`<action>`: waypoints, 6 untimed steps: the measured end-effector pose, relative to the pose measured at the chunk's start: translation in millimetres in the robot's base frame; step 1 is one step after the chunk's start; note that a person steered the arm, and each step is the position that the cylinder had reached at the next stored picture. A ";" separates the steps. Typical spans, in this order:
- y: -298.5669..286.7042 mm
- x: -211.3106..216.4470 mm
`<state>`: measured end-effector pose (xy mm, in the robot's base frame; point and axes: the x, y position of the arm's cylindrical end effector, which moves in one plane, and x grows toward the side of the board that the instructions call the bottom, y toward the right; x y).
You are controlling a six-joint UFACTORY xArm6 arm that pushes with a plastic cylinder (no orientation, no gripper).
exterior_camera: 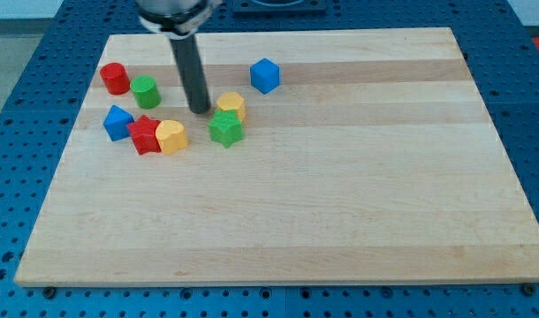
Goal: Move the green star to top center
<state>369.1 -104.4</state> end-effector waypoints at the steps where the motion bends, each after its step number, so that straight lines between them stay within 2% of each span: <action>1: 3.5 0.2; 2: -15.8 2.0; 3: -25.5 25.4; 4: -21.1 44.4; 5: -15.6 45.9; 6: 16.7 46.0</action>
<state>415.1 -87.7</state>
